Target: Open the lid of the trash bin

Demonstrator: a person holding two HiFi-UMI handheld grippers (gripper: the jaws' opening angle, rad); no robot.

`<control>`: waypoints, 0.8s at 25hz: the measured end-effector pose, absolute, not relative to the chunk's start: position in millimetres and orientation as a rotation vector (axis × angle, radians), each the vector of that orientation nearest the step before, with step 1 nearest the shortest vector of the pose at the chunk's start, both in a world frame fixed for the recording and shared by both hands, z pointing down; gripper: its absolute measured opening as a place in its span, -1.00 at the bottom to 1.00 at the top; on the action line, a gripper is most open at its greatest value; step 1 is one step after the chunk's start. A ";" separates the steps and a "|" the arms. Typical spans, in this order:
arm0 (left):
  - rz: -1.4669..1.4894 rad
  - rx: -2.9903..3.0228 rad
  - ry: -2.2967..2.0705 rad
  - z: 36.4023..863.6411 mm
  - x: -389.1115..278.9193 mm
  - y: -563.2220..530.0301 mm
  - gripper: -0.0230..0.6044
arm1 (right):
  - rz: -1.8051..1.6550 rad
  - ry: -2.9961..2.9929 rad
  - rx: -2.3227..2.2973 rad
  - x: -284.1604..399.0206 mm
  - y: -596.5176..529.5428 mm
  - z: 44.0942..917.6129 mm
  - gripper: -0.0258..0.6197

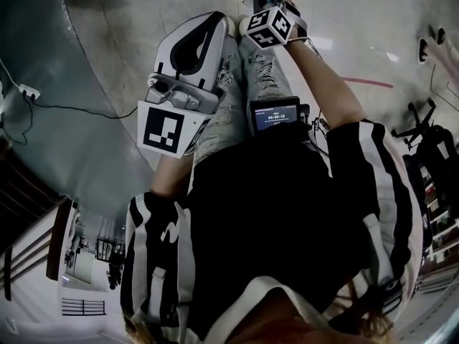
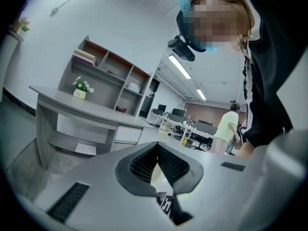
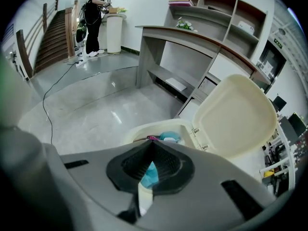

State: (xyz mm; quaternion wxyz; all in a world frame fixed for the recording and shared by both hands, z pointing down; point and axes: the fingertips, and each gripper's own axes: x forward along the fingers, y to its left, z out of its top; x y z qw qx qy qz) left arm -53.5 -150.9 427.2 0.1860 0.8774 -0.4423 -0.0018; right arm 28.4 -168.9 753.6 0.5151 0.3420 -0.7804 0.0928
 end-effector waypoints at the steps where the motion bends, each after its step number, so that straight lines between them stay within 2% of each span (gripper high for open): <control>1: -0.004 2.470 -1.245 426.7 -53.7 -151.7 -0.91 | 0.221 -1.880 0.830 28.6 -171.2 749.9 -0.91; 20: -0.018 2.522 -1.242 386.2 -52.3 -140.5 -0.91 | 0.204 -1.962 0.972 40.4 -178.6 657.0 -0.91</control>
